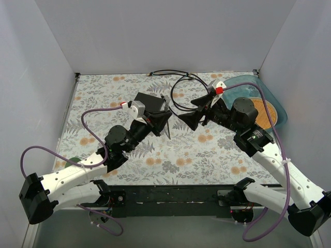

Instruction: Insert the plug into the switch port

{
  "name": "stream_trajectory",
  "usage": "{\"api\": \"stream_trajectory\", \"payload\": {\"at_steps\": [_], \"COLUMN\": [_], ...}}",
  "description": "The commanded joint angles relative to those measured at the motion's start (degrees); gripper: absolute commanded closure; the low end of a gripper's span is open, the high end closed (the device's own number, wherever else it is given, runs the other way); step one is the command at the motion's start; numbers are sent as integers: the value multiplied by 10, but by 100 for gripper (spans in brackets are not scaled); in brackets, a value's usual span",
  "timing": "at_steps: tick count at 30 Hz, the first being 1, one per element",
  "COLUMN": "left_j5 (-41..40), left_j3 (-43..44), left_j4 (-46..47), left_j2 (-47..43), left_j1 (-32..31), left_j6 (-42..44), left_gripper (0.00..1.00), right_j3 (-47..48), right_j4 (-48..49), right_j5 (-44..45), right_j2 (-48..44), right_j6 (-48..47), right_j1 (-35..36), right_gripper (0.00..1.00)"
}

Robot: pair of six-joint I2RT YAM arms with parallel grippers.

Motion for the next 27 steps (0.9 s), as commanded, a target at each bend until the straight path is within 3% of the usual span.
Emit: {"api": "stream_trajectory", "payload": {"at_steps": [1,6,13,21,26,27], "left_j5": [1,21,42,45,47,48], "left_j3": [-2,19,40,31,29,29], "left_j4": [-1,-17,-29,-13,-15,-14], "left_j2": [-14,14,38,27,29,30], "left_j1": [1,1,1,1,1,1], "left_j6": [-20,-22,-26,-17,-14,-14], "left_gripper": [100,100,100,100,100,100], "right_j3": [-10,-25,-13,-22,-22,-18], "right_j4": [89,154,188,228,257,257], "right_j5": [-73,-103,-111,-114,-130,-137], "right_j2": [-7,4,33,63,90,94], "right_j6": [31,80,115,137,161,161], "right_j1": [2,1,4,6,7,9], "right_gripper": [4,6,23,34,51,60]}}
